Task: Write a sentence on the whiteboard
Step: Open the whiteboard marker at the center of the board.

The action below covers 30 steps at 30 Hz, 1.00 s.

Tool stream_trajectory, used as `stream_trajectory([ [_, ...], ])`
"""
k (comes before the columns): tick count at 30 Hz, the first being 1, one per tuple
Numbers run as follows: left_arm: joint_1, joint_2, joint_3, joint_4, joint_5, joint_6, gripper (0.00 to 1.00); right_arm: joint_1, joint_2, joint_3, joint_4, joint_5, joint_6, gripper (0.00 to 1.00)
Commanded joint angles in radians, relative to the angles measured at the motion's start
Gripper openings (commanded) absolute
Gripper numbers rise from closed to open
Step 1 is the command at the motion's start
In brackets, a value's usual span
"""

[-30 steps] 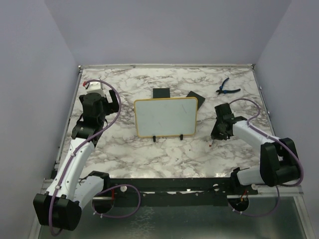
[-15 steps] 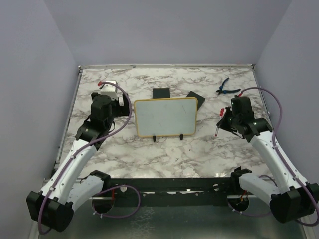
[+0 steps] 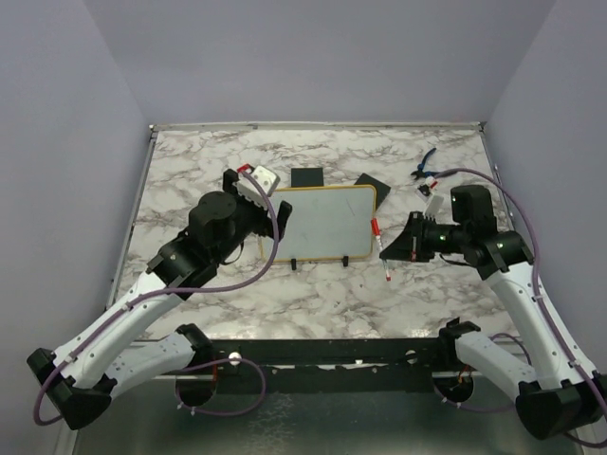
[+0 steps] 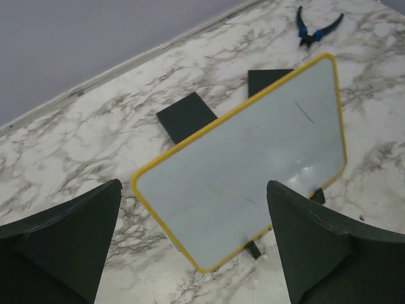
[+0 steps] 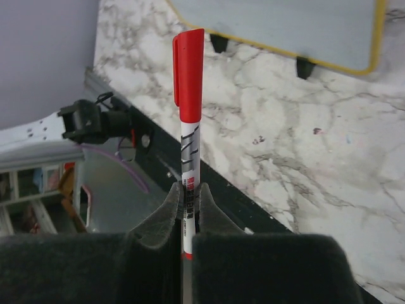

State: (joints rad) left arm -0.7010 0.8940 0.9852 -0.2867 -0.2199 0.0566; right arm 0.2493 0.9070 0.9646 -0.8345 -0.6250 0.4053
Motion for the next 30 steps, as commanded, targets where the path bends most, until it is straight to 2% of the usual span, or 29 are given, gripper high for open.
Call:
stream_trajectory([
  [1, -0.135, -0.012, -0.036, -0.018, 0.132, 0.12, 0.99, 0.006, 0.03, -0.01, -0.037, -0.311, -0.048, 0.0],
  [6, -0.353, 0.006, -0.121, 0.006, 0.11, 0.213, 0.99, 0.013, 0.103, -0.091, -0.019, -0.454, -0.053, 0.0],
  [11, -0.535, 0.024, -0.187, 0.062, 0.032, 0.3, 0.99, 0.054, 0.19, -0.125, -0.03, -0.494, -0.082, 0.0],
  [18, -0.743, 0.098, -0.244, 0.082, -0.117, 0.394, 0.99, 0.173, 0.305, -0.117, -0.006, -0.54, -0.063, 0.0],
  [22, -0.796, 0.104, -0.267, 0.119, -0.156, 0.432, 0.99, 0.244, 0.362, -0.101, -0.009, -0.566, -0.065, 0.0],
  [24, -0.806, 0.105, -0.276, 0.129, -0.159, 0.434, 0.95, 0.271, 0.386, -0.097, -0.006, -0.578, -0.061, 0.0],
  [30, -0.838, 0.112, -0.291, 0.136, -0.194, 0.451, 0.7, 0.343, 0.43, -0.082, -0.007, -0.597, -0.059, 0.0],
])
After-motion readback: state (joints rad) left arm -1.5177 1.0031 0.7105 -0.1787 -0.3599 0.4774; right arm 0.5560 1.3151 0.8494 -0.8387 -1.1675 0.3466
